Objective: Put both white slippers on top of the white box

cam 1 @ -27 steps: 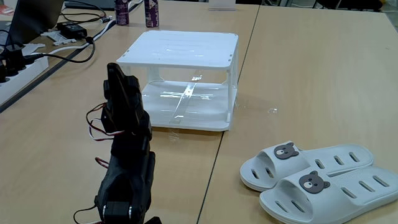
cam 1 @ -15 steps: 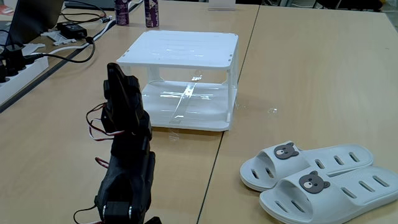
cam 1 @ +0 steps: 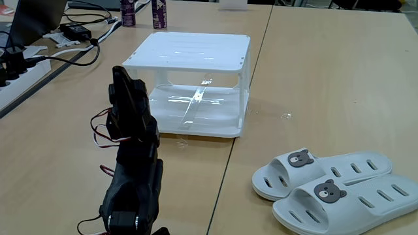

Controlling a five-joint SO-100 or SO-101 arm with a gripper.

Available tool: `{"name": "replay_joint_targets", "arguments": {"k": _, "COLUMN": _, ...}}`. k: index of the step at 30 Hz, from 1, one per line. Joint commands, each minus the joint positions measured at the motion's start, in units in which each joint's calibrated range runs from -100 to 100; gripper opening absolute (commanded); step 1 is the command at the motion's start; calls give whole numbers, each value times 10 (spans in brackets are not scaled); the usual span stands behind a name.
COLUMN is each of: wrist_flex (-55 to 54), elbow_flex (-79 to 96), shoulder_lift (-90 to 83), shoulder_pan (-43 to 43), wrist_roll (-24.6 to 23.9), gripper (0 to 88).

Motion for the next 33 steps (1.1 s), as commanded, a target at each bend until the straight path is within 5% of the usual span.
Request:
{"name": "replay_joint_targets", "arguments": {"k": 1, "wrist_flex": -1, "elbow_flex": 5, "shoulder_lift": 0, "shoulder_pan": 2, "wrist_roll": 4, "gripper": 7}}
{"name": "replay_joint_targets", "arguments": {"k": 10, "wrist_flex": -1, "elbow_flex": 7, "shoulder_lift": 60, "shoulder_pan": 27, "wrist_roll": 4, "gripper": 7}}
{"name": "replay_joint_targets", "arguments": {"k": 33, "wrist_flex": 3, "elbow_flex": -22, "shoulder_lift": 1120, "shoulder_pan": 105, "wrist_roll": 4, "gripper": 7}}
